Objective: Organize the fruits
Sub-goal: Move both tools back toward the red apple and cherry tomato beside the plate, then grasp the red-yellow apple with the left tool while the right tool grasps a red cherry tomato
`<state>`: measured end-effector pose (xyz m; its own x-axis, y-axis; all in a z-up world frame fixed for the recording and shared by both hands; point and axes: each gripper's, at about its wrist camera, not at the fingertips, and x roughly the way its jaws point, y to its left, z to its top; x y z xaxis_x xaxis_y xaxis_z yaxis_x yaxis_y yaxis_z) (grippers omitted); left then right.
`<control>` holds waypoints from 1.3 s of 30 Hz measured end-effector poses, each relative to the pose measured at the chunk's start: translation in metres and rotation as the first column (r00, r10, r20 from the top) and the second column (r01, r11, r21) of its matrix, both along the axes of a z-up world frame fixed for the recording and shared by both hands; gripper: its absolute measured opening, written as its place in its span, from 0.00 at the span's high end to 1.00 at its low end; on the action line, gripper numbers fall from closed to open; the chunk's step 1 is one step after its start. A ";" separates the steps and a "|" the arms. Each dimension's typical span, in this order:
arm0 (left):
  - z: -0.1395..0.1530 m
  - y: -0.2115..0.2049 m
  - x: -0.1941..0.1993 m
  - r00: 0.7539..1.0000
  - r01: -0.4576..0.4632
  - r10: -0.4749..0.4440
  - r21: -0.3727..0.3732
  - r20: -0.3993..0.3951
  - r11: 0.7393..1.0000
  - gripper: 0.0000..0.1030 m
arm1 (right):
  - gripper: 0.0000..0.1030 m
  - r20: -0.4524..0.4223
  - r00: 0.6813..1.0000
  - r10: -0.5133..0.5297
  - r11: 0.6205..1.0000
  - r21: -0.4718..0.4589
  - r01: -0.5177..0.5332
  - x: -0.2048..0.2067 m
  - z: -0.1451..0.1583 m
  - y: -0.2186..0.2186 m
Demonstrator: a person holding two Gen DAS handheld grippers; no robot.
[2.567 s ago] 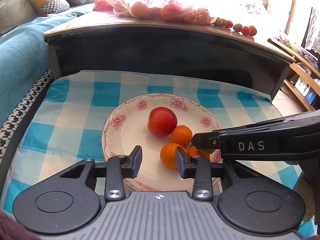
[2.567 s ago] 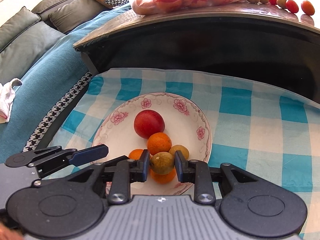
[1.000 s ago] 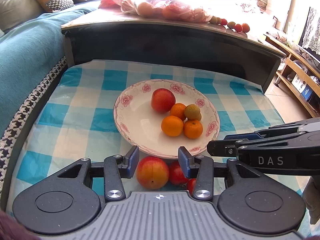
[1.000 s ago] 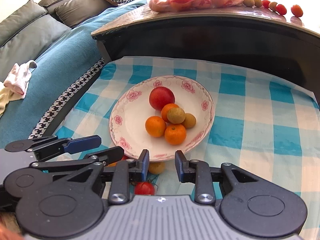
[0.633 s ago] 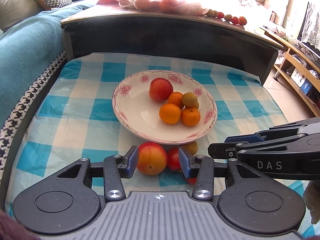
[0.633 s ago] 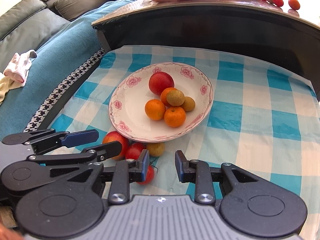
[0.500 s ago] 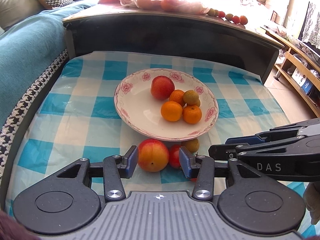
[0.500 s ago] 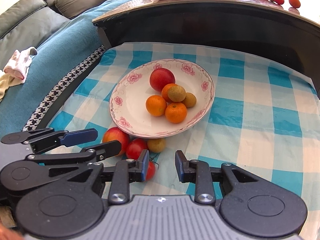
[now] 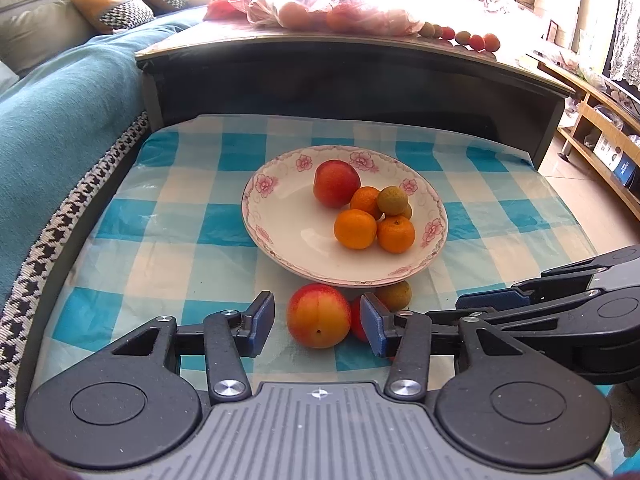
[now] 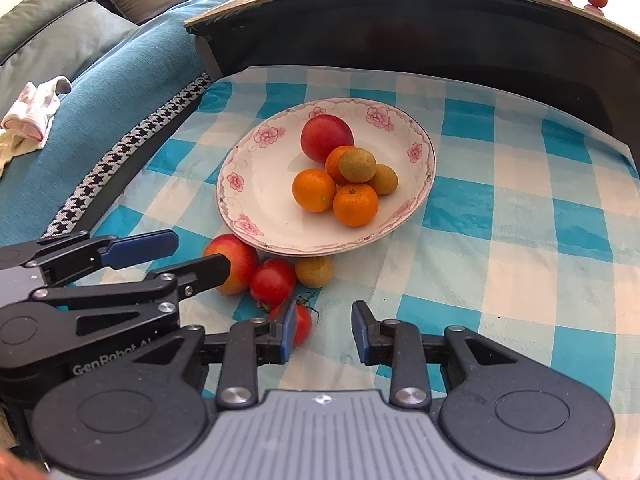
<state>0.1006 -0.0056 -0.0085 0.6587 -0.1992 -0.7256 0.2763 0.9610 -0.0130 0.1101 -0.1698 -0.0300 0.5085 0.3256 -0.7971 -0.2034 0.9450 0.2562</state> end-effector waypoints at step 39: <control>-0.003 0.013 -0.002 0.998 0.022 -0.026 0.059 0.063 0.998 0.36 | 0.60 -0.001 0.997 0.078 0.997 -0.008 -0.078 -0.002 -0.010 0.011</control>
